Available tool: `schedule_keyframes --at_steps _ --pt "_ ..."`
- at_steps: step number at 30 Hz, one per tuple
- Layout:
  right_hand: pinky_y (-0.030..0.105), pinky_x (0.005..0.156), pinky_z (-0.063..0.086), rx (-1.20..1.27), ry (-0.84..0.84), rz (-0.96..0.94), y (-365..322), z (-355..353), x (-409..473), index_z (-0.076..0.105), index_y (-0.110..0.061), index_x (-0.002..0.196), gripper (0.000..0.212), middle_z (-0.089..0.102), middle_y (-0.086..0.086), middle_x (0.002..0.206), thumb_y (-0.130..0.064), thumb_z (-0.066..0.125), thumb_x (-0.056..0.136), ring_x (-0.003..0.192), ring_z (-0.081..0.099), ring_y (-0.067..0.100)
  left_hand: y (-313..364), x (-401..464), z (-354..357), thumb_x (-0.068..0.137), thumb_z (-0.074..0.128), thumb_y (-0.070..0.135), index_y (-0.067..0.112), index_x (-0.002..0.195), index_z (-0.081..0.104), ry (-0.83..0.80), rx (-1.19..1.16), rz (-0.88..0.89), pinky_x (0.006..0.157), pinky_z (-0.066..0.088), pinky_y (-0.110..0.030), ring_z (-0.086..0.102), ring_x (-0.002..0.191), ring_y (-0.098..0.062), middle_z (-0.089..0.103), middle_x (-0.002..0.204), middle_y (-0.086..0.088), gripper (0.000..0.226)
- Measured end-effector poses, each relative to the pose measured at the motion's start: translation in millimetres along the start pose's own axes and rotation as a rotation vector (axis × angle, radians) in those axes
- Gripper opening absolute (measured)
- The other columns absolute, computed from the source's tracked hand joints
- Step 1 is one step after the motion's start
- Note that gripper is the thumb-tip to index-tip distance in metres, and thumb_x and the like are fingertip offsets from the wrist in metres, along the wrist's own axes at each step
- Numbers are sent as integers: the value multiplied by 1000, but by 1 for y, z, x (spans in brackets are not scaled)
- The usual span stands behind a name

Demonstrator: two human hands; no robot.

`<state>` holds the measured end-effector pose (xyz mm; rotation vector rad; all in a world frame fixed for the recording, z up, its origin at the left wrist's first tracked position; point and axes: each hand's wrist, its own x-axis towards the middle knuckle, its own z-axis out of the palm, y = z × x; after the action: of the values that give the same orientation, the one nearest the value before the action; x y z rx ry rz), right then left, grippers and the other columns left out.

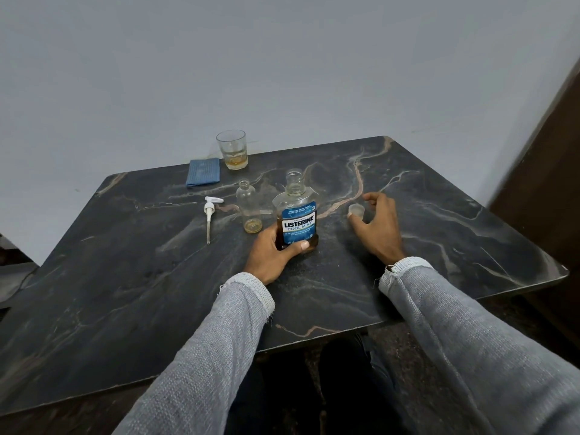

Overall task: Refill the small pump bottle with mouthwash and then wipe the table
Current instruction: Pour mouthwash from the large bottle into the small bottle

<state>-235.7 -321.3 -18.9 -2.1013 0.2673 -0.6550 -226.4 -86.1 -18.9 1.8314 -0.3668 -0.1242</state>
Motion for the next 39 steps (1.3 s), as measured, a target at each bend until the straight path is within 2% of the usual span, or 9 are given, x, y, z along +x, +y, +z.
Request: schedule_keyframes --at_steps 5,9,13,17,19,22,25,30,39 --pt "8 85 34 43 -19 -124 -20 3 -22 47 -29 115 40 44 -3 122 -26 69 82 107 48 8 4 -2 -3 75 81 23 44 99 58 -6 -1 22 72 46 -3 61 92 18 65 89 38 40" --pt "17 94 38 99 -138 -188 -41 11 -30 48 -25 124 48 44 -8 122 -22 70 82 113 46 5 4 -1 -6 70 85 21 36 107 60 -8 -48 38 92 48 -21 65 104 0 70 106 17 48" --pt "23 96 41 189 -305 -150 -54 15 -31 41 -26 133 62 47 -6 131 -24 73 81 119 47 6 6 -7 -15 74 82 16 33 114 56 -52 -132 27 87 48 -12 63 106 4 66 112 17 51" --pt "28 102 41 258 -447 -124 -58 21 -33 35 -27 138 74 50 -6 134 -33 79 78 124 48 7 -1 -20 -36 84 72 22 19 124 60 -25 -203 14 93 50 -20 63 112 -8 68 120 2 42" --pt "29 105 42 305 -484 -95 -60 25 -35 34 -29 138 78 50 -8 134 -37 80 75 125 48 6 -5 -25 -47 86 70 28 22 118 64 51 -210 -11 86 53 -22 68 105 -11 72 111 2 33" --pt "36 104 46 382 -514 -55 -63 31 -36 34 -30 138 83 52 -1 136 -42 82 71 124 52 13 -10 -23 -58 86 70 23 21 100 69 268 -217 -17 75 53 -23 71 89 -18 75 95 1 14" --pt "38 98 52 413 -519 -54 -68 36 -36 37 -29 136 88 58 -3 130 -52 82 64 118 59 11 -14 -15 -64 84 73 17 18 91 68 468 -168 -15 81 55 -30 69 89 -21 72 92 -3 9" --pt "35 93 54 462 -491 -46 -72 39 -33 42 -24 130 82 62 -1 126 -49 81 63 114 62 11 -10 -2 -64 79 78 21 16 104 62 563 -72 -10 76 51 -13 65 88 -9 66 100 2 30" --pt "33 88 56 458 -482 -32 -74 42 -26 48 -22 119 65 66 1 118 -35 82 65 108 65 12 -9 21 -58 75 81 20 20 132 48 443 8 -59 102 45 -32 54 116 -13 57 128 1 65"
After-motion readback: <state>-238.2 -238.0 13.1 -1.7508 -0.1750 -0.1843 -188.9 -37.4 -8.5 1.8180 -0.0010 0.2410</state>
